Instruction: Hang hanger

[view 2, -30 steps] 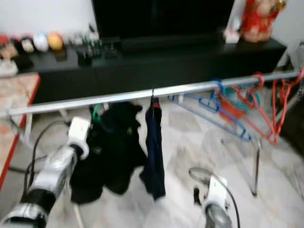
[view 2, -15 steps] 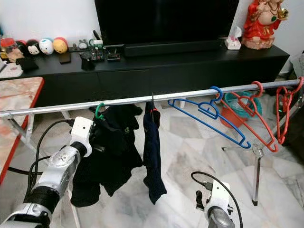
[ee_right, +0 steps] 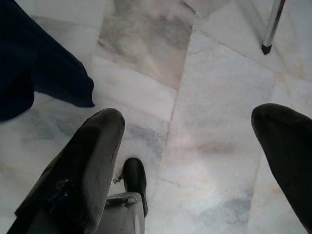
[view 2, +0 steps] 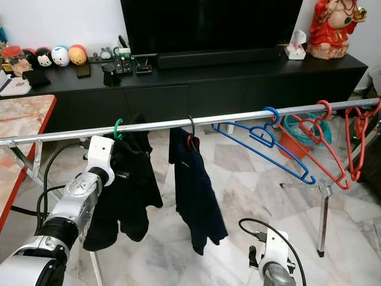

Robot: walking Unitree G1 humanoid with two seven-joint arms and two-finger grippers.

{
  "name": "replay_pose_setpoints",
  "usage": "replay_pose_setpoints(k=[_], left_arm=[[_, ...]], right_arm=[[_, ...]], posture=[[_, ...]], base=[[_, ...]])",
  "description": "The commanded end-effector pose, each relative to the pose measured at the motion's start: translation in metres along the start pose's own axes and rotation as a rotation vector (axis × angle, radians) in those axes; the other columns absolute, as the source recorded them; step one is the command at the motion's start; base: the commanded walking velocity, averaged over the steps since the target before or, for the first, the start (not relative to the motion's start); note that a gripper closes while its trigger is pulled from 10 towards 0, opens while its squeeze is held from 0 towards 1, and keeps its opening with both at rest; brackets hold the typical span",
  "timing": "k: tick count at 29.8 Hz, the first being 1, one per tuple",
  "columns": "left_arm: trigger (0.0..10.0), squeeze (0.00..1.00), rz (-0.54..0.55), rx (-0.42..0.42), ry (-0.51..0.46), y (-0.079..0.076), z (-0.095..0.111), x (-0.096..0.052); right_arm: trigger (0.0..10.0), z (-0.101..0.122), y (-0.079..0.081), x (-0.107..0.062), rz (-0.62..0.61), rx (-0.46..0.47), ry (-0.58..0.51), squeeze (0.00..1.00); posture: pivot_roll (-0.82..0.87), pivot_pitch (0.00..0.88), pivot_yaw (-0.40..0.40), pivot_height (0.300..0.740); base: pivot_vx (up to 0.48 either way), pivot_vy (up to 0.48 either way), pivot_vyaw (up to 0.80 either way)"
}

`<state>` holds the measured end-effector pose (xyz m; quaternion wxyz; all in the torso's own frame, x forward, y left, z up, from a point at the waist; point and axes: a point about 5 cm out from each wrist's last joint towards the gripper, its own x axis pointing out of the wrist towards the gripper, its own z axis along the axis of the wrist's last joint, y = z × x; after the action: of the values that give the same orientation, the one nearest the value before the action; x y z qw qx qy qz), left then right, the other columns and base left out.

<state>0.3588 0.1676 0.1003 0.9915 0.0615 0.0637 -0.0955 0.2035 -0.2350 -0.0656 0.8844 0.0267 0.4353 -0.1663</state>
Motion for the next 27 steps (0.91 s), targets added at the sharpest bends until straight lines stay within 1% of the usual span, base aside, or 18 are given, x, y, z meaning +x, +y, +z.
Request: replay_pose_setpoints(k=[1,3,4,5,6,12,13,16,20,22,27], left_arm=[[10.0,0.00,0.016,0.016,-0.038,0.003,0.012,0.005],[10.0,0.00,0.028,0.012,-0.029,0.002,0.013,0.007],[10.0,0.00,0.033,0.010,-0.025,0.001,0.015,0.009],[10.0,0.00,0.034,0.010,-0.024,0.001,0.015,0.010],[10.0,0.00,0.043,0.006,-0.022,0.000,0.017,0.012],[10.0,0.00,0.064,-0.004,0.002,-0.006,0.023,0.019],[10.0,0.00,0.069,0.003,0.035,-0.008,0.020,0.020],[10.0,0.00,0.067,-0.006,0.085,-0.010,0.015,0.020],[10.0,0.00,0.083,-0.003,0.127,-0.007,0.006,0.018],[10.0,0.00,0.086,-0.004,0.134,-0.007,0.005,0.018],[10.0,0.00,0.126,0.012,0.182,0.000,-0.004,0.014]], right_arm=[[10.0,-0.006,-0.001,0.000,-0.014,-0.005,0.040,0.00],[10.0,-0.017,-0.006,-0.002,-0.026,0.010,0.058,0.00],[10.0,-0.066,-0.032,-0.015,-0.050,0.019,0.105,0.00],[10.0,-0.079,-0.039,-0.020,-0.057,0.020,0.116,0.00],[10.0,-0.085,-0.042,-0.023,-0.059,0.028,0.117,0.00],[10.0,-0.078,-0.036,-0.020,-0.034,0.031,0.090,0.00],[10.0,-0.072,-0.033,-0.018,-0.027,0.036,0.076,0.00],[10.0,-0.065,-0.029,-0.016,-0.019,0.040,0.061,0.00],[10.0,-0.063,-0.026,-0.015,-0.013,0.044,0.048,0.00],[10.0,-0.063,-0.026,-0.016,-0.012,0.046,0.046,0.00],[10.0,-0.065,-0.026,-0.016,-0.011,0.053,0.049,0.00]], posture=[[-0.02,0.000,0.005,0.740],[-0.02,0.000,0.005,0.740],[-0.02,0.000,0.005,0.740],[-0.02,0.000,0.005,0.740],[-0.02,0.000,0.005,0.740],[-0.03,0.000,0.001,0.740],[-0.03,0.000,0.001,0.740],[-0.03,0.000,0.001,0.740],[-0.03,0.000,-0.001,0.740],[-0.03,0.000,-0.001,0.740],[-0.02,0.000,-0.002,0.740]], base=[[0.000,0.000,0.00],[0.000,0.000,0.00],[0.000,0.000,0.00],[0.000,0.000,0.00],[0.000,0.000,0.00],[0.000,0.000,0.00],[0.000,0.000,0.00],[0.000,0.000,0.00],[0.000,0.000,0.00],[0.000,0.000,0.00],[0.000,0.000,0.00]])
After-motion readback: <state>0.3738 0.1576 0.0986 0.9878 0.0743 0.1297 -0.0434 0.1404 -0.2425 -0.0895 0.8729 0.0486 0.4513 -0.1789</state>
